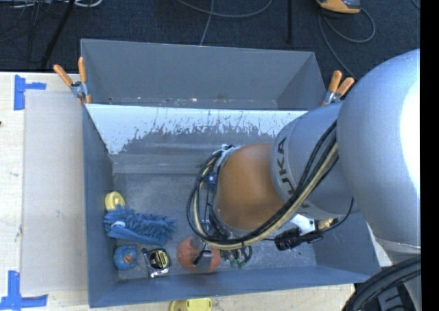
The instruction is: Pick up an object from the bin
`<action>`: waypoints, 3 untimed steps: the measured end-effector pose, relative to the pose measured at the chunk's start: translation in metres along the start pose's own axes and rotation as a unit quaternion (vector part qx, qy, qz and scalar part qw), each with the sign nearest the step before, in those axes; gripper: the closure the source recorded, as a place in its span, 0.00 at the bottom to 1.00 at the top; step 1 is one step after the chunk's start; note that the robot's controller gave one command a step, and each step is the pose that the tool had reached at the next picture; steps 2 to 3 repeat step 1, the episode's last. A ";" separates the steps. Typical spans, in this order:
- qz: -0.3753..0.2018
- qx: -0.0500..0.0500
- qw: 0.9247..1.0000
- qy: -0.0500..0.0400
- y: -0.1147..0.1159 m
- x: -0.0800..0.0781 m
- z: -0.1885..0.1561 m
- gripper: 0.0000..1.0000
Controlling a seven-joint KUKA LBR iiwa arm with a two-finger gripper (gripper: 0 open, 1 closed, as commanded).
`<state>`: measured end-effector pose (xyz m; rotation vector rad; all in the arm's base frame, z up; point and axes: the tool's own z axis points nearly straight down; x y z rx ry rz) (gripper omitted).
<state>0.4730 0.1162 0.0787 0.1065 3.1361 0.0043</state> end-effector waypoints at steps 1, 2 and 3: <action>-0.015 0.000 1.000 -0.002 0.018 -0.014 -0.180 1.00; -0.015 0.000 1.000 -0.002 0.018 -0.014 -0.180 1.00; -0.015 0.000 1.000 -0.002 0.018 -0.014 -0.180 1.00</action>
Offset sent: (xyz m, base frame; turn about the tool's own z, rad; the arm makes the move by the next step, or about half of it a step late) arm 0.0000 0.0000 0.0000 0.0000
